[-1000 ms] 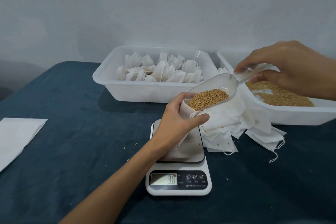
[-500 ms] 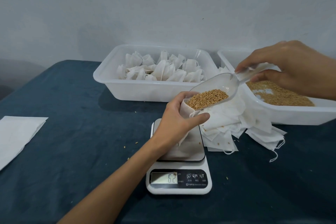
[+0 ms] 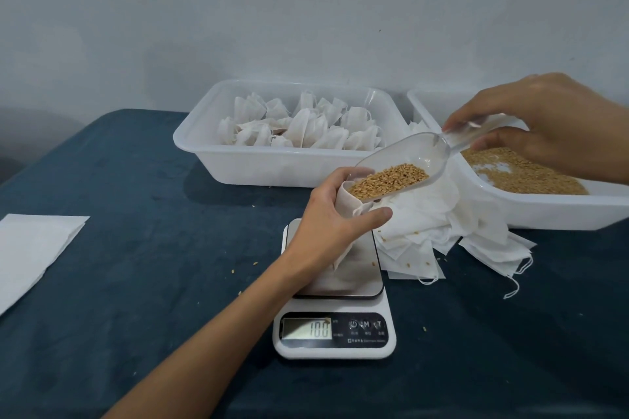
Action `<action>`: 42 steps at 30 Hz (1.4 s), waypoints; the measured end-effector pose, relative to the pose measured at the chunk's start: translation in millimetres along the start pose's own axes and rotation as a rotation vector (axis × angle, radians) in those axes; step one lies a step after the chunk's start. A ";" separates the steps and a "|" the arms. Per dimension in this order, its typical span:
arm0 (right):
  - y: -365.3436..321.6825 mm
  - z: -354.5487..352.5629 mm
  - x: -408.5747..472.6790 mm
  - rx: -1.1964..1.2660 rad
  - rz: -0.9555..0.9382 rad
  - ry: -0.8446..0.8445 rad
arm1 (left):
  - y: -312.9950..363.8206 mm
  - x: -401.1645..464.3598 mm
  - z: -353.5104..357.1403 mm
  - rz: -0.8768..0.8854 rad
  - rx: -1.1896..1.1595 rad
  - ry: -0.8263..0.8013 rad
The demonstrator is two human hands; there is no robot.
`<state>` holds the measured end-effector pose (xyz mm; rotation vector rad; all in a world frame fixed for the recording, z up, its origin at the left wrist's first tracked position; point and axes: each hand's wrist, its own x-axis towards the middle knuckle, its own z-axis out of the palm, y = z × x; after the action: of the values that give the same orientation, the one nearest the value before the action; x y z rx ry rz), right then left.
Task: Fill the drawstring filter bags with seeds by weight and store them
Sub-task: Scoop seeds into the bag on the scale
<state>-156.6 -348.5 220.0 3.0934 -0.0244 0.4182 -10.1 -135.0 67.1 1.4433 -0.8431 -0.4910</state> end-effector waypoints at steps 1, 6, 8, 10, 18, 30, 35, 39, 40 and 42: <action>0.3 0.2 -0.5 0.002 0.005 0.000 | 0.2 -0.1 -0.2 0.000 0.001 0.000; 0.7 1.8 -1.0 0.004 0.017 -0.003 | 0.9 -0.2 -0.5 0.010 0.013 0.006; 0.6 2.2 -1.1 0.007 0.016 -0.001 | 0.9 -0.1 -0.5 0.010 0.005 0.005; 0.4 2.0 -1.3 0.008 0.016 0.003 | 1.0 0.0 -0.4 0.007 -0.003 0.004; -2.0 -0.2 -1.1 0.006 0.038 0.005 | 0.4 0.7 -0.7 0.008 0.005 0.008; -6.4 -2.8 0.3 -0.003 0.038 0.000 | 0.8 0.6 -1.2 0.011 0.004 0.010; -6.6 -2.7 0.4 -0.027 0.011 -0.002 | 0.0 0.6 -1.8 0.012 0.015 0.007; -7.4 -3.6 0.7 -0.035 0.015 0.003 | -0.3 0.6 -1.8 0.015 0.022 0.006; -7.6 -3.5 0.6 -0.037 0.009 0.004 | -0.3 0.6 -1.7 0.017 0.023 0.007; -8.3 -3.4 0.4 -0.042 0.009 0.008 | -0.5 0.4 -1.8 0.017 0.025 0.007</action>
<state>-156.9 -340.1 223.3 3.0509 -0.0462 0.4251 -8.5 -134.2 66.9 1.4586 -0.8581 -0.4635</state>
